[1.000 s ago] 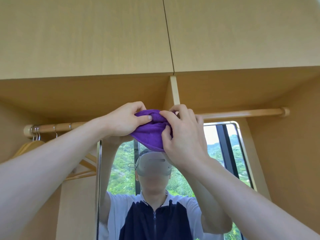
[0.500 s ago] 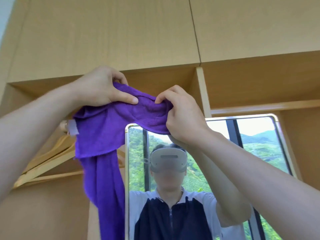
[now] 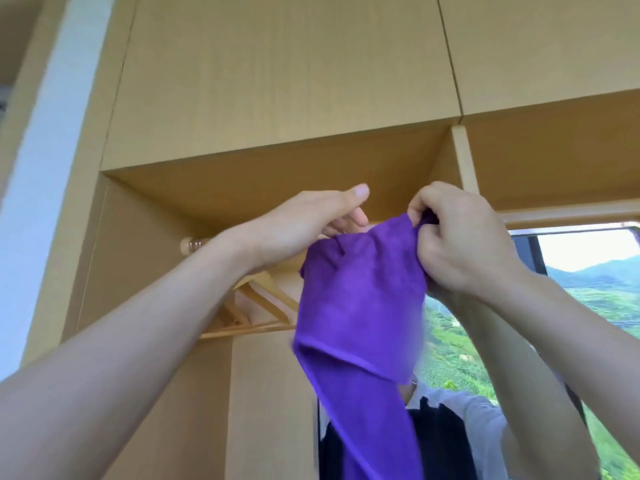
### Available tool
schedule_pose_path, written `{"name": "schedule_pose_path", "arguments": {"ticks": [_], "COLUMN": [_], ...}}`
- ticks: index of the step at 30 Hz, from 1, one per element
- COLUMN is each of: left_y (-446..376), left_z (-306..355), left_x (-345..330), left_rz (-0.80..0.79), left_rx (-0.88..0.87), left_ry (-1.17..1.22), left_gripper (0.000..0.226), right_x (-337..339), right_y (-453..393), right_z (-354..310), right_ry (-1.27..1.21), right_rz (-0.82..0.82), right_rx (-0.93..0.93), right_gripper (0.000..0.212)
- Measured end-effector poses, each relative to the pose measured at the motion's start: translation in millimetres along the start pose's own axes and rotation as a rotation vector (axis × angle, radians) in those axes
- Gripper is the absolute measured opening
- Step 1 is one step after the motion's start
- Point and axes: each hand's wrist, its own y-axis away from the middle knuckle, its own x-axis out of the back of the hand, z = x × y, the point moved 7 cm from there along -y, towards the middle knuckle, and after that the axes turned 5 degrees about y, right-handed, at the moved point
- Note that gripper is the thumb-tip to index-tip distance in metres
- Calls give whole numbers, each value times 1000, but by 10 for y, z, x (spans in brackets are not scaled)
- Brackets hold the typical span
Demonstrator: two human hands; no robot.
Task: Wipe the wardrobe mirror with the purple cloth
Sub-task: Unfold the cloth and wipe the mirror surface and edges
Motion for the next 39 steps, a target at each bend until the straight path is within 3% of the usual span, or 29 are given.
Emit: {"name": "schedule_pose_path", "arguments": {"ticks": [3, 6, 9, 14, 18, 21, 25, 28, 31, 34, 39], "left_y": [-27, 11, 74, 33, -87, -114, -113, -164, -173, -134, -61], "left_z": [-32, 2, 10, 61, 13, -60, -57, -48, -41, -21, -11], "left_x": [-135, -273, -215, -148, -296, -453, -531, -579, -594, -636, -663], "left_rz": [43, 66, 183, 307, 187, 129, 180, 202, 240, 283, 303], "left_rx": [-60, -220, -279, -288, -198, -158, -153, -175, -214, -294, -369], "left_ry": [-156, -400, -332, -115, -206, -351, -718, -864, -889, -858, -797], "left_gripper": [14, 14, 12, 14, 6, 17, 52, 58, 53, 41, 22], "right_x": [28, -166, -351, -198, 134, 326, 632, 752, 624, 365, -133], "right_y": [-55, -27, 134, 266, 339, 398, 461, 491, 486, 512, 397], "right_z": [-77, -264, -295, -61, 344, 542, 900, 1084, 928, 479, -157], "right_ry": [98, 307, 388, 405, 346, 308, 364, 443, 514, 507, 517], "right_rz": [-61, -171, -241, -175, -42, 25, 100, 101, 41, 8, -92], "right_rx": [-34, 38, 138, 185, 109, 97, -4, -124, -142, -15, 178], "right_gripper": [37, 46, 43, 44, 38, 38, 35, 36, 42, 49, 38]}}
